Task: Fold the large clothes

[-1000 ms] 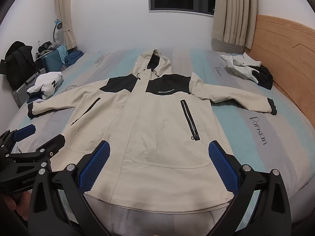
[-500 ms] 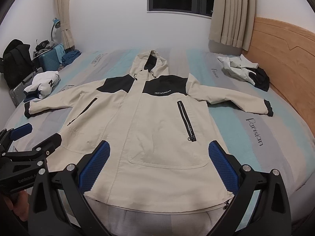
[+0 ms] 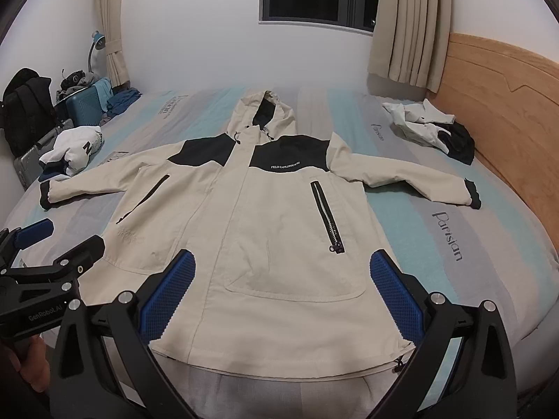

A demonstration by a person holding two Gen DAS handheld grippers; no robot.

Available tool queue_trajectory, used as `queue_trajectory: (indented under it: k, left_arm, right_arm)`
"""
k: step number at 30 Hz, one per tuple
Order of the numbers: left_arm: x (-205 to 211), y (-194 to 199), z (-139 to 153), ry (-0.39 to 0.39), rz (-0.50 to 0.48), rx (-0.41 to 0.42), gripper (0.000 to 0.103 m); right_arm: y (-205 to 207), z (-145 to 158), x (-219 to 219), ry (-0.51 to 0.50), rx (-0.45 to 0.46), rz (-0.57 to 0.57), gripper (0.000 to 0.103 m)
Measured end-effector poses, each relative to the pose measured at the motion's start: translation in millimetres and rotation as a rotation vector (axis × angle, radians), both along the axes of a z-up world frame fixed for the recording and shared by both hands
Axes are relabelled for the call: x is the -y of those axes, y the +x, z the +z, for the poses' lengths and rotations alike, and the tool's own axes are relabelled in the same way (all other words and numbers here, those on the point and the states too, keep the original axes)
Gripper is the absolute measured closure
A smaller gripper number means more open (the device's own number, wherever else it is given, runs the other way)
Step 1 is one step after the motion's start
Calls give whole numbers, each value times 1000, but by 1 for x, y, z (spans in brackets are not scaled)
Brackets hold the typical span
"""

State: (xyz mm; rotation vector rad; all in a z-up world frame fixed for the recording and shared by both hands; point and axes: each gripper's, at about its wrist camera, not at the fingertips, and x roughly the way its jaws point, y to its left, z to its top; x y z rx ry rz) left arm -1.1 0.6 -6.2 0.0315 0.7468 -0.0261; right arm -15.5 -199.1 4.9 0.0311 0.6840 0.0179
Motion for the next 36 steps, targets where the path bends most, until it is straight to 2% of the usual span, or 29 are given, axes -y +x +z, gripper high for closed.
queue_trajectory:
  k: [36]
  left_arm:
    - [-1,3,-10,11,13,-11,6]
  right_arm:
    - [2,-3,-1,-18,-4,-16,7]
